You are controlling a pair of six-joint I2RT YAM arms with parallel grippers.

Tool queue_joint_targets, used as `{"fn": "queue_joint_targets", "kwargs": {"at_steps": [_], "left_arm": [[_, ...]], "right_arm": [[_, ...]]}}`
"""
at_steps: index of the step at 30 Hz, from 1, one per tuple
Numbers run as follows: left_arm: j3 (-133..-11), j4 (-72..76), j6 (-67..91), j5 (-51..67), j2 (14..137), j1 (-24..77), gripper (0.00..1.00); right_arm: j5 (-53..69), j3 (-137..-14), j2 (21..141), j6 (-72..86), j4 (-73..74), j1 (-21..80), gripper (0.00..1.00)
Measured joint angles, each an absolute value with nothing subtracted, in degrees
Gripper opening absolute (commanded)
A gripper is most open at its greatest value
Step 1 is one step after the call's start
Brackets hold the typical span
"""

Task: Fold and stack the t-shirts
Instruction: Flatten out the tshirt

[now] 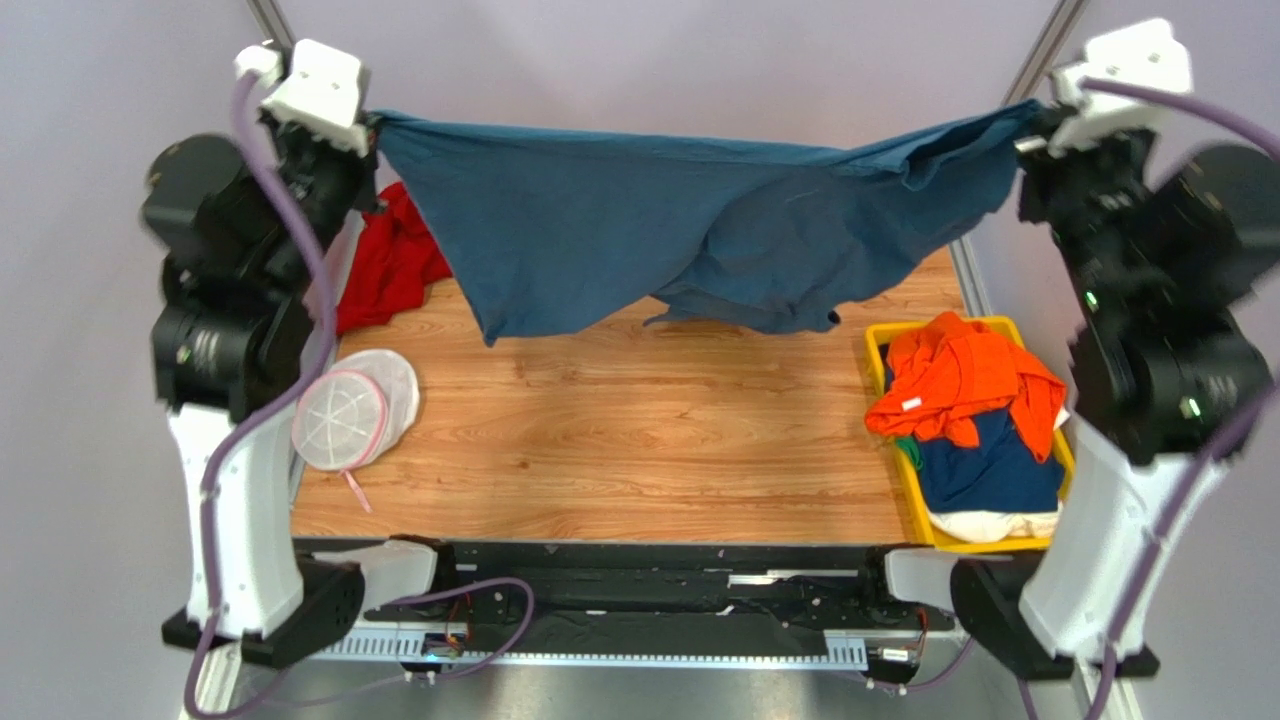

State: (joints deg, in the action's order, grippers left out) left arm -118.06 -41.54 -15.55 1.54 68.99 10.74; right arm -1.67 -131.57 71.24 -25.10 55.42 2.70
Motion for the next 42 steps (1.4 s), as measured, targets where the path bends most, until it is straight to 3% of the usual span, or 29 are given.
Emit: {"fn": "queue_joint_targets", "kwargs": {"at_steps": [7,14,19,25,29,42], "left_arm": [[-113.80,-36.75,-14.66,1.34,53.08,10.74,0.00],[-110.30,-29.39,-15.68,-1.61,50.63,10.74,0.00],[-111.53,-24.21,-17.89,-5.54,65.10,10.79,0.00],[-125.97,-26.94,-19.05,-9.67,94.13,10.13,0.00],[-127.09,-33.10,-19.59,-10.37,99.53,10.07,0.00],[-115.50,-29.54,-21.74,-7.66,67.66,10.24,0.00]], "right_arm": [[0.19,-129.43,58.28,-21.61,50.06,2.70,0.00],[-0.10,-129.12,60.27,-19.94,47.24,2.70,0.00],[-4.56,-131.57,73.82,-20.40,45.23,2.70,0.00],[-10.28,-140.18,94.83,-21.30,45.47,2.68,0.00],[-11.68,-139.90,97.51,-22.41,47.66,2.63,0.00],[-9.54,-130.54,71.07,-22.57,47.35,2.94,0.00]]}}
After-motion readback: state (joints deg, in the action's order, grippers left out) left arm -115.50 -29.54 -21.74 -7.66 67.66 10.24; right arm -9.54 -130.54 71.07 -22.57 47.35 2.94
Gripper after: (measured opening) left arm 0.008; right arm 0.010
